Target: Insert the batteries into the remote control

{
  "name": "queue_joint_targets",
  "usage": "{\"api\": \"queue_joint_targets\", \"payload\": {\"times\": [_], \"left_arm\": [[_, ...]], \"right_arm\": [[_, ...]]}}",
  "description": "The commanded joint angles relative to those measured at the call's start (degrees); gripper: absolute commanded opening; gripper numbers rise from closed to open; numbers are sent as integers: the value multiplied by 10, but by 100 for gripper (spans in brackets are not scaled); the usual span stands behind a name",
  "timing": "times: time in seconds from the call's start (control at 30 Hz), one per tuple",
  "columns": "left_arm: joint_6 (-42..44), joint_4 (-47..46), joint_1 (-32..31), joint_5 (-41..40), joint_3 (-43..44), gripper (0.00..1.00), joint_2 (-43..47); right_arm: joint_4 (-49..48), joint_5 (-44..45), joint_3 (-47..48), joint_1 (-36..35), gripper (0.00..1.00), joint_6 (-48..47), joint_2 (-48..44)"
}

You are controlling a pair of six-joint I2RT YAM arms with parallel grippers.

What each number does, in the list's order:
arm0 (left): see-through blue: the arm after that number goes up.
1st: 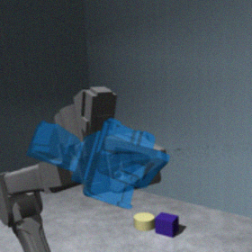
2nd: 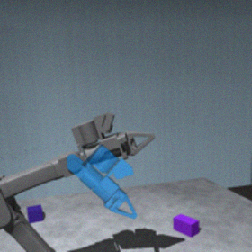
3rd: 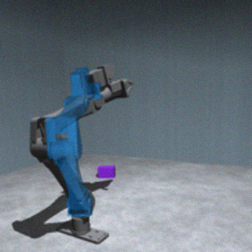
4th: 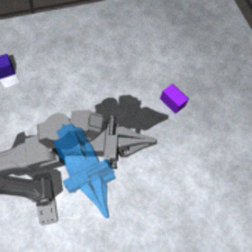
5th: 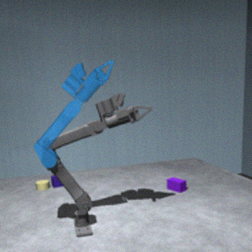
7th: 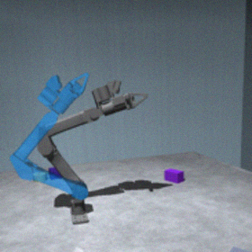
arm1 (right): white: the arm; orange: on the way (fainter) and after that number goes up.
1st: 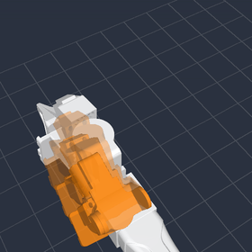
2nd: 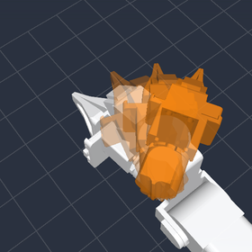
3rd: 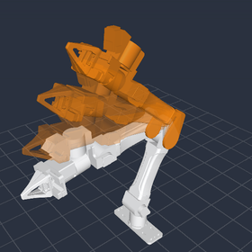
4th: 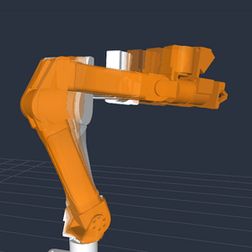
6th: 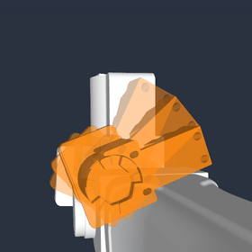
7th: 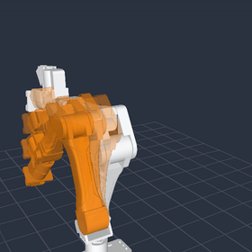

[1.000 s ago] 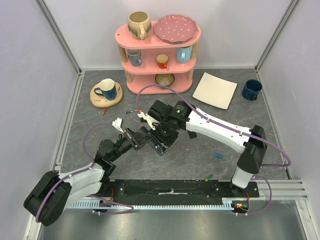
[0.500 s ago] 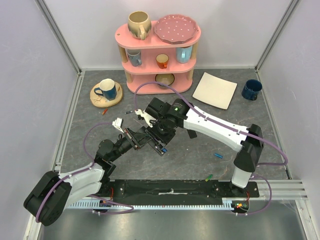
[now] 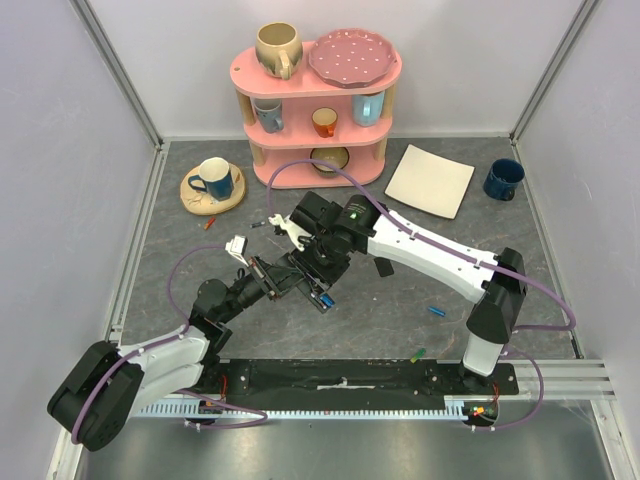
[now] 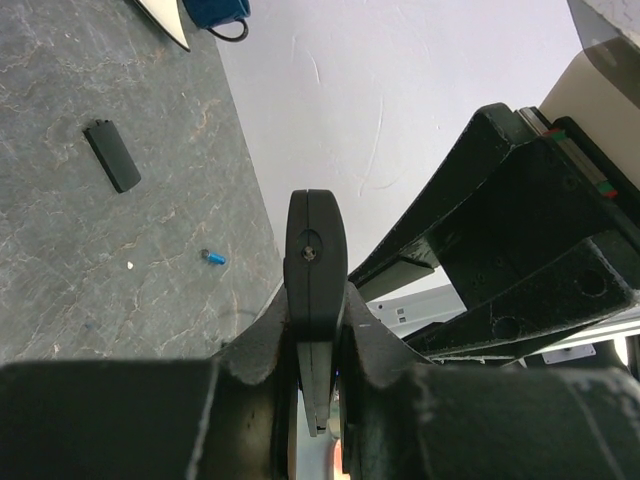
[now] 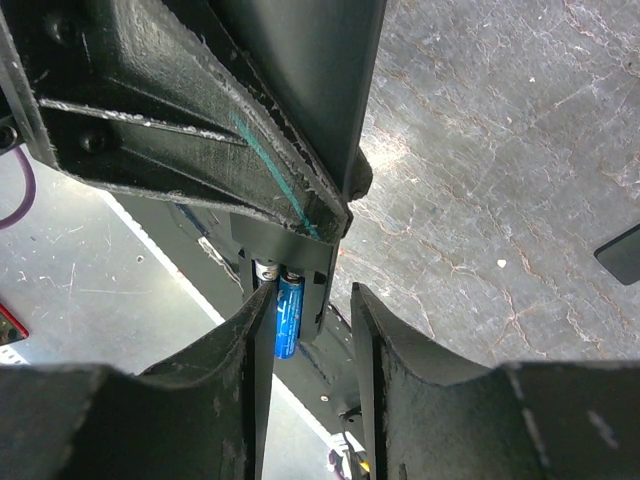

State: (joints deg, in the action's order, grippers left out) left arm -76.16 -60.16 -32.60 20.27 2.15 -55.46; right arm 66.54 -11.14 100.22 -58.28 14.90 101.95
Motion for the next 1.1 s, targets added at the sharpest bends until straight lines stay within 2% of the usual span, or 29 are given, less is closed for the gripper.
{"api": "queue_joint_targets", "payload": {"times": [0.0, 0.3, 0.37, 0.47, 0.53, 0.67, 0.73, 0.77, 0.8, 0.87, 1.07], "left_arm": [[5, -36, -3, 18, -31, 2, 0], [5, -36, -3, 17, -31, 2, -3], [1, -39, -3, 18, -32, 2, -5], [-8, -47, -3, 19, -32, 2, -10], [-24, -65, -3, 17, -33, 2, -10], [-52, -88, -3, 21, -29, 2, -11], [-71, -100, -3, 25, -29, 2, -11], [-77, -103, -3, 24, -27, 2, -10], [-82, -106, -3, 25, -26, 2, -7], [-94, -102, -3, 27, -23, 2, -3], [-123, -77, -3, 39, -6, 2, 2]], "right_arm": [[-9, -7, 30, 1, 43, 1, -8], [-24, -19, 64, 2, 45, 16, -17], [-33, 1, 74, 2, 45, 20, -31], [-82, 91, 59, 2, 45, 28, -86], [-160, 165, -19, 4, 46, 39, -154], [-305, 177, -186, 17, 46, 89, -258], [-371, 151, -266, 30, 57, 114, -302], [-383, 130, -282, 33, 69, 114, -313], [-390, 124, -309, 36, 75, 113, -323], [-422, 95, -335, 44, 84, 109, -356], [-555, -11, -463, 62, 88, 98, -452]]}}
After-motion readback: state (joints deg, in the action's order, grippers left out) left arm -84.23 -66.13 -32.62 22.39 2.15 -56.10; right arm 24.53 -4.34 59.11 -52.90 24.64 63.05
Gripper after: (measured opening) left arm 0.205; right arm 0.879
